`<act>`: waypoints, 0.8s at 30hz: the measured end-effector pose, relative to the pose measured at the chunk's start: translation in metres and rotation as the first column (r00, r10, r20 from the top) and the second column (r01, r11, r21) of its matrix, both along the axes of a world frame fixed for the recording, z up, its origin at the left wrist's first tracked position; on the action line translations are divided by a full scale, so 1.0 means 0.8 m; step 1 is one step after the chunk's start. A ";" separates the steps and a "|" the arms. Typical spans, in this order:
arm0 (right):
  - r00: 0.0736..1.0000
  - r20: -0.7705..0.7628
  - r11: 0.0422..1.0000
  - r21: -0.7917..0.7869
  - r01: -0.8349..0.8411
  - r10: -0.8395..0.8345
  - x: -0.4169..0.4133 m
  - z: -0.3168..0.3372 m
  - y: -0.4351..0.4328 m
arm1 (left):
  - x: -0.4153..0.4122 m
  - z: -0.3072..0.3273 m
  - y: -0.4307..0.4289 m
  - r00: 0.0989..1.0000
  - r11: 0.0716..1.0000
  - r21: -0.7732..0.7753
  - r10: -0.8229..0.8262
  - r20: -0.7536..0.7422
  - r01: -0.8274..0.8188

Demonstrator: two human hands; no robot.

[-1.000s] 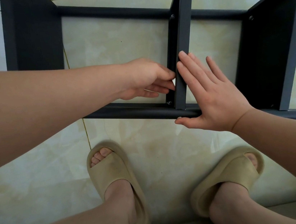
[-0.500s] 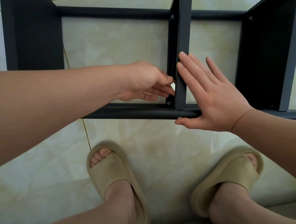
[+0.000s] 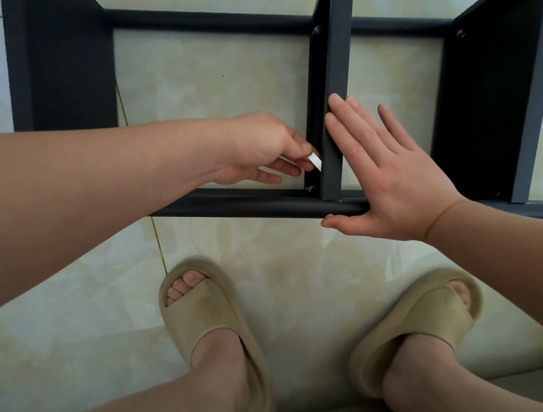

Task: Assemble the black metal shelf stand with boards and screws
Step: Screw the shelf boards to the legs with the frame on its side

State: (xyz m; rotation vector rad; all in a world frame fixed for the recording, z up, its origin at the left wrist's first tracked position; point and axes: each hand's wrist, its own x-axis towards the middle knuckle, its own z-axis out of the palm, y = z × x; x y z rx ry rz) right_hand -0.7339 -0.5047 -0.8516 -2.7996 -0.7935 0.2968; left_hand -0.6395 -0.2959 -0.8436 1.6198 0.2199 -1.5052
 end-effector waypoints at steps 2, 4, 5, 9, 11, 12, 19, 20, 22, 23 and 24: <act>1.000 0.001 1.000 -0.001 0.001 -0.001 0.000 0.000 0.000 | 0.000 0.000 0.001 1.000 1.000 0.003 -0.008 0.009 0.008; 1.000 0.003 1.000 0.002 0.002 -0.002 0.000 0.000 0.000 | 0.000 0.000 0.003 1.000 1.000 0.005 -0.023 0.020 0.023; 1.000 0.003 1.000 0.003 0.003 -0.003 0.000 0.000 0.000 | 0.000 -0.001 0.004 0.999 1.000 0.004 -0.028 0.022 0.028; 1.000 0.001 1.000 0.012 0.005 -0.005 0.000 0.000 0.000 | -0.001 -0.002 0.008 0.999 0.999 0.000 -0.034 0.023 0.034; 1.000 -0.002 1.000 0.012 0.004 -0.004 -0.001 0.000 0.000 | -0.001 -0.002 0.009 0.999 0.999 -0.004 -0.047 0.028 0.047; 1.000 -0.003 1.000 0.012 0.004 -0.004 0.000 0.000 0.000 | -0.001 -0.002 0.010 0.998 0.998 -0.006 -0.055 0.032 0.056; 1.000 -0.009 1.000 0.001 0.002 -0.002 0.000 0.001 0.000 | -0.003 -0.002 0.016 0.984 0.990 0.001 -0.137 0.110 0.138; 1.000 -0.009 1.000 -0.001 0.001 -0.001 0.000 0.001 0.000 | -0.003 -0.002 0.017 0.981 0.989 0.000 -0.149 0.123 0.150; 1.000 -0.008 1.000 -0.001 0.003 -0.003 0.000 0.001 0.000 | -0.004 -0.002 0.019 0.975 0.985 -0.003 -0.169 0.142 0.171; 1.000 -0.008 1.000 -0.002 0.004 -0.004 0.000 0.001 0.000 | -0.005 -0.002 0.020 0.972 0.983 -0.004 -0.179 0.150 0.182; 1.000 -0.008 1.000 -0.002 0.004 -0.004 0.000 0.001 0.000 | -0.006 -0.002 0.020 0.969 0.981 -0.003 -0.190 0.157 0.192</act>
